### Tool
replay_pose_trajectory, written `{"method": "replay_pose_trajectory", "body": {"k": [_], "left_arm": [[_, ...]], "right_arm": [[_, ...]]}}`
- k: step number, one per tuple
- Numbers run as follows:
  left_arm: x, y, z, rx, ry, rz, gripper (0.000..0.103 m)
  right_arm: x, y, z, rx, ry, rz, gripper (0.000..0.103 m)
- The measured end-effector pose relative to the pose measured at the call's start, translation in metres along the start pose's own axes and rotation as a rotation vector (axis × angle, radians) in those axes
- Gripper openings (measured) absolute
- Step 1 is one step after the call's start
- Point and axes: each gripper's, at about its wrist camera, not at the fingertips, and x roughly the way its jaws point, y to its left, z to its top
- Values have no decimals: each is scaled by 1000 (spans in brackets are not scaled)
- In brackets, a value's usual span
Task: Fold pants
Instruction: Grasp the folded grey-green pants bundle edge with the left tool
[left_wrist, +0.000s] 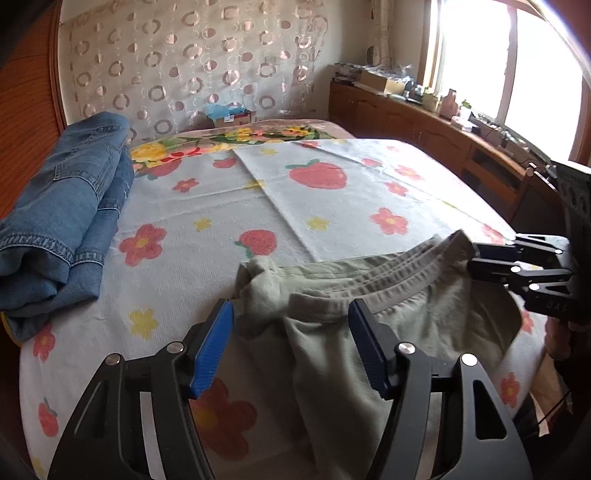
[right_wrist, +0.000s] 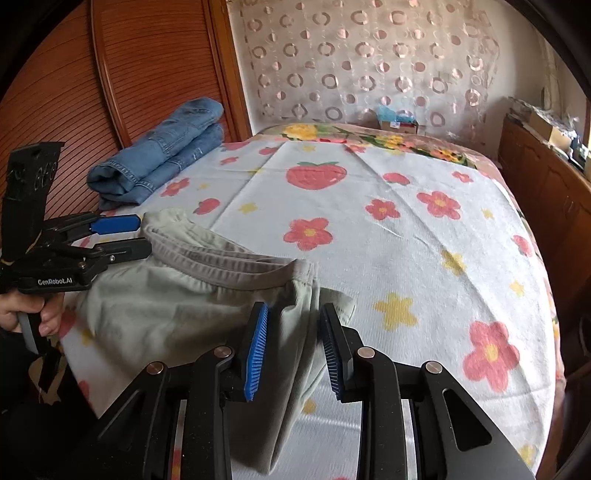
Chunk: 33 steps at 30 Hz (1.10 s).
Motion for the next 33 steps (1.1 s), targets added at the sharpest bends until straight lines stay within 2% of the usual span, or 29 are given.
{"method": "replay_pose_trajectory", "body": {"k": [10,11,12,13,17,19,30,33], "left_arm": [[18,9,-2,-27,45,18,69],[18,10,-2,-29,47,18,69],[18,10,-2,-32,51,15,69],[19,11,-2,-35,54,13,70],[20,13,-3,-49,63,0,70],[20,13,-4,-53,66,3,73],[21,14,-4,-52,68,3,74],[21,14,-4,-50,69,3,75]], "right_arm": [[4,-4,5,19,2,-31,30],[3,-4,3,21,1,-35,34],[3,-5,2,22,2,-45,42],[1,-4,1,20,4,-54,45],[0,-4,-5,24,20,-71,48],[1,-6,-6,35,34,-76,49],[10,-5,2,41,56,-83,51],[13,0,3,28,55,-61,51]]}}
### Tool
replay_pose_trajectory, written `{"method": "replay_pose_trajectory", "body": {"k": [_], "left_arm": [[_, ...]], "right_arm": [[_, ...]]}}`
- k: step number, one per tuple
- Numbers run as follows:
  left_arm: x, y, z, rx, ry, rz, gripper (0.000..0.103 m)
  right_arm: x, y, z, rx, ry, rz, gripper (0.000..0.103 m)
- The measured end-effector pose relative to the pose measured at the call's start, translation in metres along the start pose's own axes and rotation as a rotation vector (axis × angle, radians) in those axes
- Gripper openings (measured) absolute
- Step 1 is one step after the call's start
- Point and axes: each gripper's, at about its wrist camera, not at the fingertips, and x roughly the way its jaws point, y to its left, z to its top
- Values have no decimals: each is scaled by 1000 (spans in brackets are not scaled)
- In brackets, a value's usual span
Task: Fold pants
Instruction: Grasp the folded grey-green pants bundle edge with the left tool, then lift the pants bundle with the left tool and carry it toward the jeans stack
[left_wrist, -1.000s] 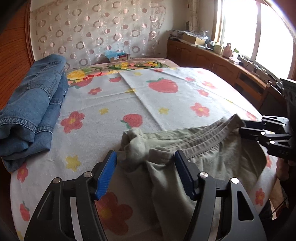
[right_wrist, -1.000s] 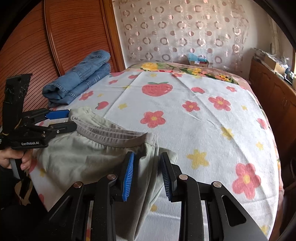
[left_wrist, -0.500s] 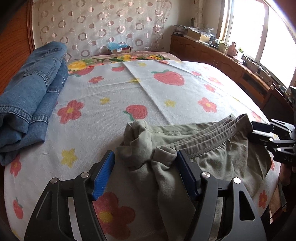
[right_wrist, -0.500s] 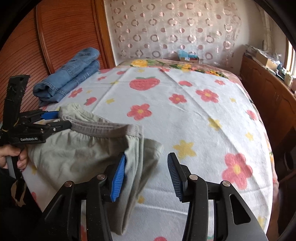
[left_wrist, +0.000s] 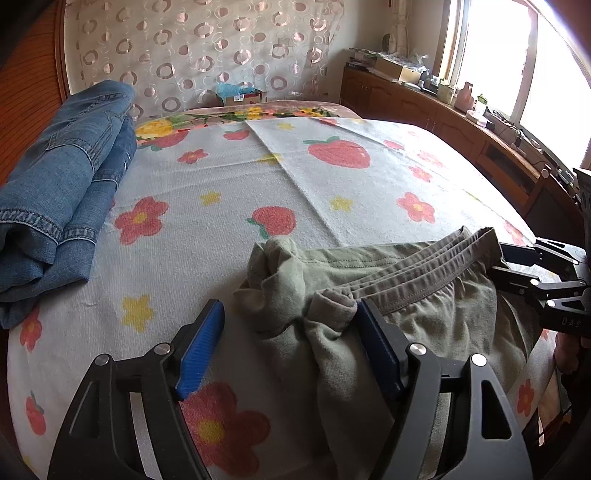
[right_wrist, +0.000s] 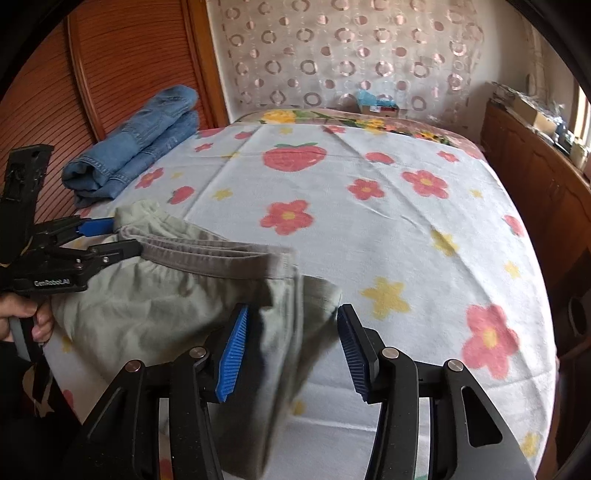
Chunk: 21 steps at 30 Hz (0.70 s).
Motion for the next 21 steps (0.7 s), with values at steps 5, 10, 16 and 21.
{"method": "replay_pose_trajectory", "body": {"k": [5,10,16,21], "left_arm": [[-1,-2,0,8,-8,-21,63],[-7,-10,-2,28,-30,-75,28],[-28,-13,4,33,-88,-106,18],[-60,-13,16,39,-173,-108,18]], "right_arm": [[3,-1,1,1,-7,24,44],[7,-4,2,8,-5,79,16],[-1,-1,10,-16,-29,108,11],[-23,6,27,-49,-96,124,11]]}}
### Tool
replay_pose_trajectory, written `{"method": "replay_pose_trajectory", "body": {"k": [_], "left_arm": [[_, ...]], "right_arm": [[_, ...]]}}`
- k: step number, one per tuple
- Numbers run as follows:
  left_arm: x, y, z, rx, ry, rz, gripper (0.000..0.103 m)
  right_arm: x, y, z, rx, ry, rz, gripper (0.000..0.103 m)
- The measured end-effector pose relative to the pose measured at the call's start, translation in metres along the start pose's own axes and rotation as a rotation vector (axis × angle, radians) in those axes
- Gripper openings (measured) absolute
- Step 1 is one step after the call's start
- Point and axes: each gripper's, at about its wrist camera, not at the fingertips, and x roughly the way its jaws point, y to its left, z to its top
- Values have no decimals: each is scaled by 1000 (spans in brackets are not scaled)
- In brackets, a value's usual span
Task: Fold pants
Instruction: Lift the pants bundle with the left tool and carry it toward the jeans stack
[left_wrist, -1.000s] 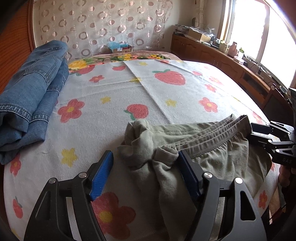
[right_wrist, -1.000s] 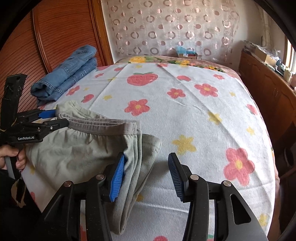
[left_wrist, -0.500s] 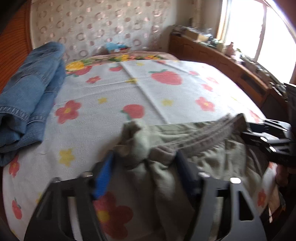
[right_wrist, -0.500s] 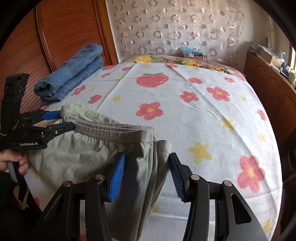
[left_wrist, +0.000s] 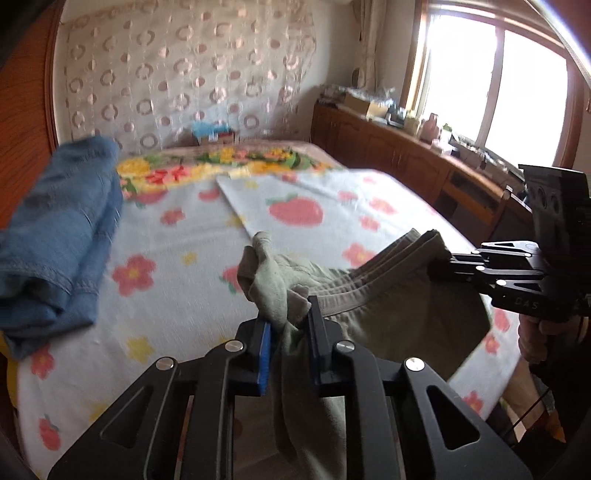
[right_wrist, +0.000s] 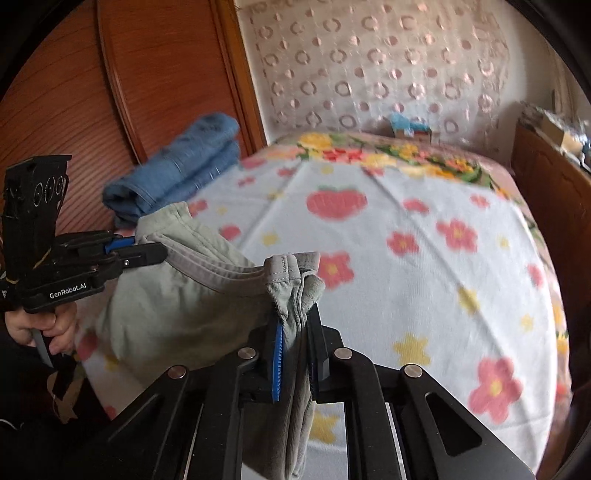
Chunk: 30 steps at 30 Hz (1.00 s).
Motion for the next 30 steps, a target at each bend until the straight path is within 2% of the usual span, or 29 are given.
{"method": "replay_pose_trajectory", "body": {"k": [6,13,20,30], "left_arm": [[-33,10,28,6,-98,34,18],[-55,39,57,1,-173,100,18],[-59,77,76,-27,-196,178,18],[-60,120,88,-61,-207,271,18]], "right_arm": [[-19,19,34,-79,-79,-4,10],[-25,41,78,-158,-166,16,10],[5,56,117,-215,-187,48,10],[62,43,158,-248,-215,102,10]]}}
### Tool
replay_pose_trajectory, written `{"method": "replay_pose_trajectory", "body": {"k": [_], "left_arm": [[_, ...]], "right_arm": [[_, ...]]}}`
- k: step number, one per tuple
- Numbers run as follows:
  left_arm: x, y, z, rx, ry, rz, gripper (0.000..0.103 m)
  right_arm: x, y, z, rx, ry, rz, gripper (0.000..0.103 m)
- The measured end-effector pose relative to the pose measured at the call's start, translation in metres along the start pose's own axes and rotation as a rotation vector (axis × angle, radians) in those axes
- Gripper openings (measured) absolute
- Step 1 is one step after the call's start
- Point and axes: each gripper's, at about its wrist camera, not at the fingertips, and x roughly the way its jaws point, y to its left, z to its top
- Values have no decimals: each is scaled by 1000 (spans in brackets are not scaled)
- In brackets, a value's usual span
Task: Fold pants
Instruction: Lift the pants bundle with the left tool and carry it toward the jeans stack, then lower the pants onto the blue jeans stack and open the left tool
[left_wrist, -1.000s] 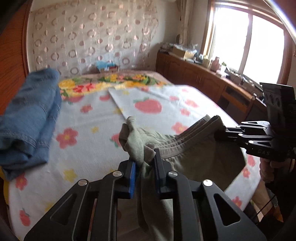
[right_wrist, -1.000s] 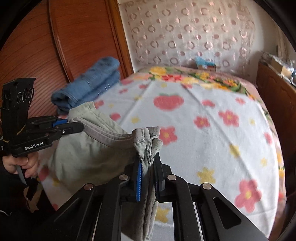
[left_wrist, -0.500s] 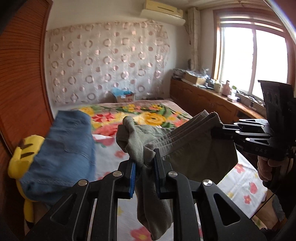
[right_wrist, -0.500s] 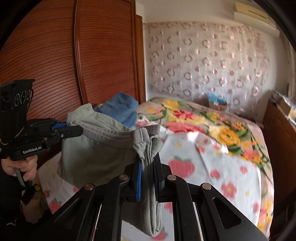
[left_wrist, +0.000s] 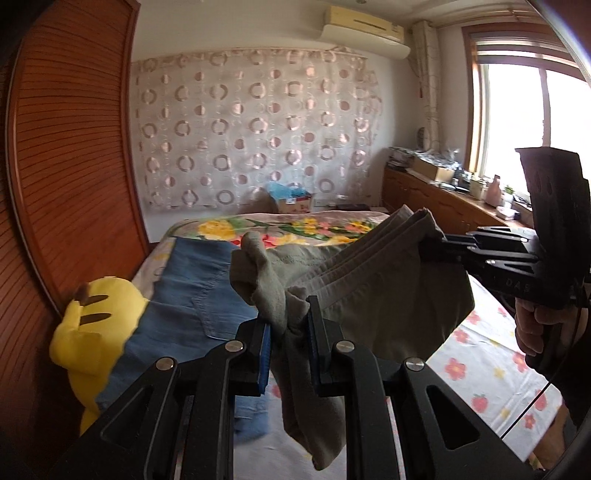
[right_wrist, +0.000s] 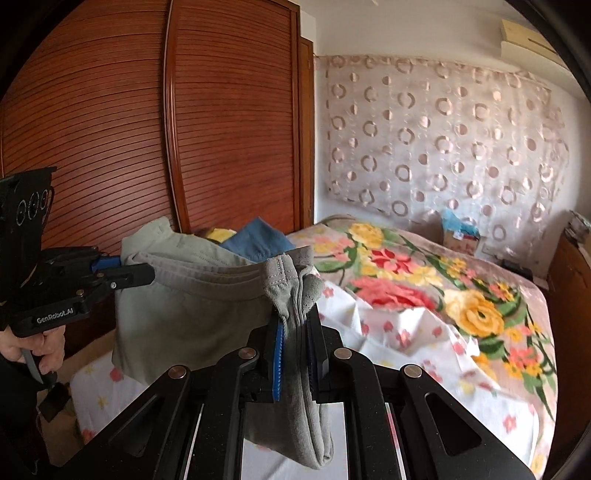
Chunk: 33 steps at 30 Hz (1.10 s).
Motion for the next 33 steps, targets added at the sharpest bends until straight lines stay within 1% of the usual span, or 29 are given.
{"method": "replay_pose_trajectory", "body": {"k": [3,9,12,14,20,25,30,33], "left_arm": [[7,14,-1,-8,0,34,18],[21,43,-3,-62,-2,75,18],[31,56,-2,-97,28,112,18],[33,64,-4,-124,27,120,18],[31,79,-11,-186,12,156,18],[32,94,-22,-258,20,182,18],[37,105,-37,-297,47,217,18],[41,105,-41,-297,66,234,18]], "right_arm": [[20,-6,3,-8,-10,20,10],[68,-14,12,-48,-13,51,10],[92,-17,22,-77,-17,60,10],[109,-18,30,-91,-11,64,10],[158,-13,54,-135,3,121,11],[196,-4,68,-186,27,175,10],[234,0,76,-215,60,216,11],[249,1,78,-216,85,228,11]]}}
